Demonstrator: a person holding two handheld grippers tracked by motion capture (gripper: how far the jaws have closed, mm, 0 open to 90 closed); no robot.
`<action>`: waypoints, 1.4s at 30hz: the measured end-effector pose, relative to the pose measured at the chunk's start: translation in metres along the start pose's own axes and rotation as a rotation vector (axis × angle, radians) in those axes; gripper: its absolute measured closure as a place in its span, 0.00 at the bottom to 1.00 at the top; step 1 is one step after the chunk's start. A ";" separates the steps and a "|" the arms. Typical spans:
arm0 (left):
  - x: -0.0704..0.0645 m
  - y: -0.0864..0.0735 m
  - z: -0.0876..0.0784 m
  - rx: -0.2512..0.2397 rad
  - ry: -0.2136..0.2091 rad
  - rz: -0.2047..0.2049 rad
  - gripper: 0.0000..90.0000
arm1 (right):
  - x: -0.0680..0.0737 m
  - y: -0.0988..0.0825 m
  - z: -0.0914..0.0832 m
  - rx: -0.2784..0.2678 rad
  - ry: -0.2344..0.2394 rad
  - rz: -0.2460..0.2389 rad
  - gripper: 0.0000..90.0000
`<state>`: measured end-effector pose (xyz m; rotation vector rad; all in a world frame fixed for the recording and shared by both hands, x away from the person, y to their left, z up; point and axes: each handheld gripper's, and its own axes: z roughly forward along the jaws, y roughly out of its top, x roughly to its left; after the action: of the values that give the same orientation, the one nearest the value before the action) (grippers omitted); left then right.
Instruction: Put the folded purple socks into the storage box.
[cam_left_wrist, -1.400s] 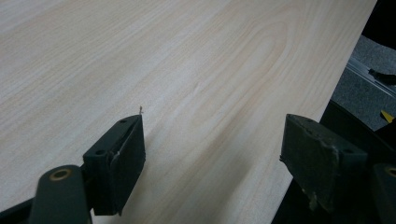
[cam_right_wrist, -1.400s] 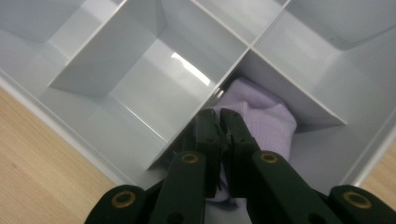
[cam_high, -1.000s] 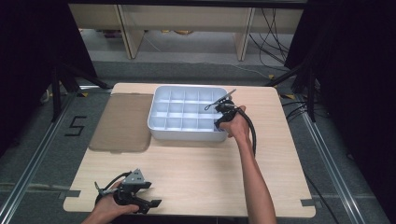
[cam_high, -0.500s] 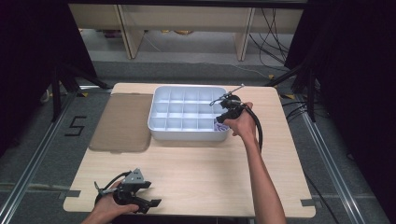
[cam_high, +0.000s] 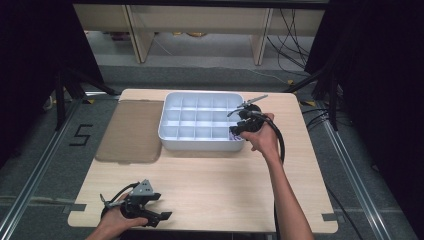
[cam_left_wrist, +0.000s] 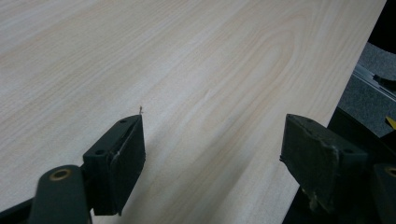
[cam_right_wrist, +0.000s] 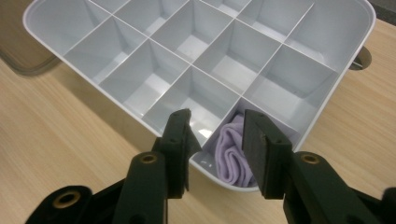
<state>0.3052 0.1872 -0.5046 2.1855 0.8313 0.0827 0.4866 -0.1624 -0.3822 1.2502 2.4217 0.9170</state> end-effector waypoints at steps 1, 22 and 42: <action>0.000 0.000 0.000 -0.007 -0.006 -0.004 0.23 | 0.001 -0.001 -0.001 -0.002 0.006 0.000 0.68; 0.004 -0.001 0.001 0.001 0.016 0.014 0.23 | 0.033 -0.048 -0.014 -0.114 0.074 -0.041 0.56; 0.005 -0.001 0.000 -0.013 0.017 -0.002 0.22 | 0.051 -0.070 -0.014 -0.140 0.106 -0.002 0.40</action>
<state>0.3086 0.1911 -0.5060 2.1741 0.8405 0.1057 0.4049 -0.1568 -0.4138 1.1772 2.3896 1.1582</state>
